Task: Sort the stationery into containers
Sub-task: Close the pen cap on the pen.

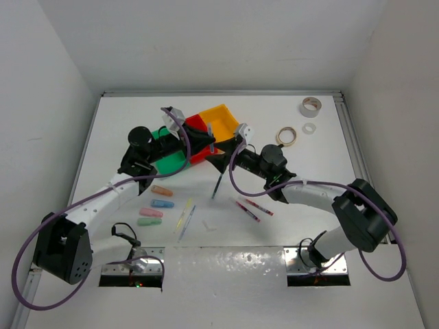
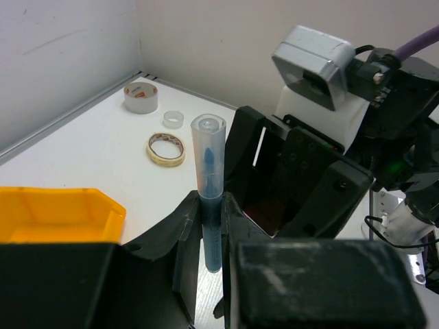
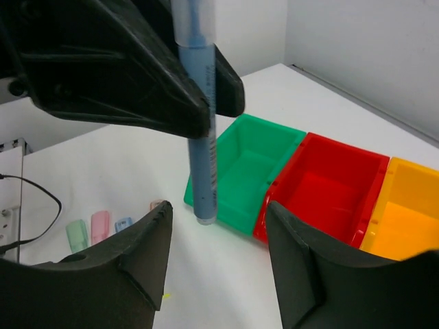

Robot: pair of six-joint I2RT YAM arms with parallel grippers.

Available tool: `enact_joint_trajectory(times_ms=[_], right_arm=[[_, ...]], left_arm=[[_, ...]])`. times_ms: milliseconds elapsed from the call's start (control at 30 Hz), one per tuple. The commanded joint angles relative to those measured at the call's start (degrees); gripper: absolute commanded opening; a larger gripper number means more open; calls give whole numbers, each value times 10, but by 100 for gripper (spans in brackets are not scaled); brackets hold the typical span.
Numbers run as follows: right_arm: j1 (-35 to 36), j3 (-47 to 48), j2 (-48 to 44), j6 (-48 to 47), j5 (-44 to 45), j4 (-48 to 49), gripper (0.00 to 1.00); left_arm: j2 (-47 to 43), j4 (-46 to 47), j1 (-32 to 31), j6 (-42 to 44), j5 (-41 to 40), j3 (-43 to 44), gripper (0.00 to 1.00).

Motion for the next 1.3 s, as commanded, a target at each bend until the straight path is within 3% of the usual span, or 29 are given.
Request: enact_joint_trajectory(times_ms=[0, 200, 333, 500, 600, 633, 667, 700, 833, 1000, 1267], right_arm=[[-2, 24, 7, 18, -2, 50, 55], [0, 31, 14, 16, 4, 53, 40], [2, 38, 10, 6, 5, 46, 48], [5, 43, 7, -6, 18, 45, 44], [6, 48, 12, -4, 17, 47, 25], [7, 47, 13, -4, 17, 49, 13], [7, 46, 13, -4, 17, 49, 12], [11, 45, 14, -5, 18, 61, 0], [15, 41, 10, -13, 10, 68, 0], [22, 37, 0, -8, 10, 95, 0], [25, 40, -8, -3, 11, 110, 0]], left_arm=[[-19, 9, -7, -4, 17, -3, 0], [-17, -1, -12, -3, 16, -5, 0], [-15, -8, -12, 0, 16, -4, 0], [-12, -13, -13, 0, 15, -3, 0], [-13, -14, -14, 4, 17, -2, 0], [-13, -14, -16, 6, 17, -3, 0], [-13, -15, -17, 7, 17, -3, 0], [-14, -16, -18, 7, 15, -3, 0], [-14, -17, -20, 12, 10, -5, 0], [-14, -15, -20, 12, 6, -9, 15], [-17, -12, -20, 13, 5, -11, 15]])
